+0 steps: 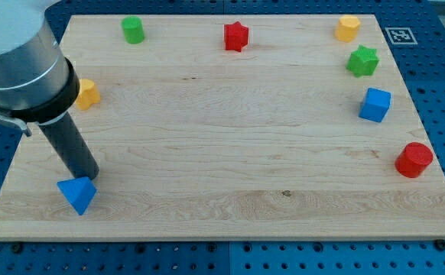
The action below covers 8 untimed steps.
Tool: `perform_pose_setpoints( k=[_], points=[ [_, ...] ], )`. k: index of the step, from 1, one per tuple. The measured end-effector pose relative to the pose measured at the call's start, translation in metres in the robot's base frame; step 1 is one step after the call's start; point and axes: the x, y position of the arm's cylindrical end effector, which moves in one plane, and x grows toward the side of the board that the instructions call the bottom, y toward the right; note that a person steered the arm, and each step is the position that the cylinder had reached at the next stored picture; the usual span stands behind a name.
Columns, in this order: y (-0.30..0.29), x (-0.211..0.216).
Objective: Place the green star at the bottom center of the board
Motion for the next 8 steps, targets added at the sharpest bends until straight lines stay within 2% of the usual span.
perform_pose_setpoints(
  k=[1,2,4,5,7,8],
  points=[
    [0.000,0.000],
    [0.028,-0.014],
    [0.156,-0.035],
    [0.180,-0.041],
    [0.220,-0.102],
    [0.246,-0.159]
  ],
)
